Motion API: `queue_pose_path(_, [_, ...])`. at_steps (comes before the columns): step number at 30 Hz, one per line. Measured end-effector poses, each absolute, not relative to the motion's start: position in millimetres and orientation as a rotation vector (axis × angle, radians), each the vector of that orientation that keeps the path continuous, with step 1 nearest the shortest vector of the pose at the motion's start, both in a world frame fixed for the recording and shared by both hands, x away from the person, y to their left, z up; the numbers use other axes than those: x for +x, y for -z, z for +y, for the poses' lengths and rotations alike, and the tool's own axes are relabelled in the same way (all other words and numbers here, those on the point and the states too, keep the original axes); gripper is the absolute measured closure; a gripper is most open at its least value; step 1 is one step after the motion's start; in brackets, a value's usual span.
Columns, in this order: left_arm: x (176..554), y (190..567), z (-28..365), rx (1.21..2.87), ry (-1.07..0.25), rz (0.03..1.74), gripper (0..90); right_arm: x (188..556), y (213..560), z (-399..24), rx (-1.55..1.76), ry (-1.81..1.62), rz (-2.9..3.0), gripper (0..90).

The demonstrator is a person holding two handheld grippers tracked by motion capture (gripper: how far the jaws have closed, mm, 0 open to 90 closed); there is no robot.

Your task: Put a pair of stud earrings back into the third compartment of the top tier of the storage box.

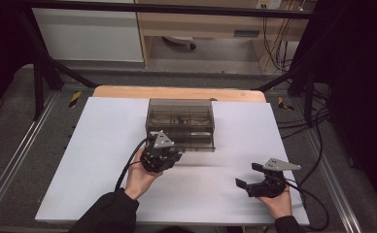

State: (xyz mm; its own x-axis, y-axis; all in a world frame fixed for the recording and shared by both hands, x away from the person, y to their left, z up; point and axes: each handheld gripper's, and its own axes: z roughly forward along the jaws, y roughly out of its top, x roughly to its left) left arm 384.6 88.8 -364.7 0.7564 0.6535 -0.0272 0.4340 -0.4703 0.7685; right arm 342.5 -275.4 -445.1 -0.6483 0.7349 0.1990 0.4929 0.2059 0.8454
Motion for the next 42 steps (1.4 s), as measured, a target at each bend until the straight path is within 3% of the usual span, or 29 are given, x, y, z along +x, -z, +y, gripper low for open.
queue_pose_path(19, [422.9,340.6,39.9,2.138,-0.368,0.82,80.0,342.3,445.1,-275.5,1.164,-1.42,2.235,2.1])
queue_pose_path(42, [451.6,375.6,20.3,2.172,-0.347,0.869,79.5,342.3,444.9,-275.8,1.164,-1.422,2.235,2.0])
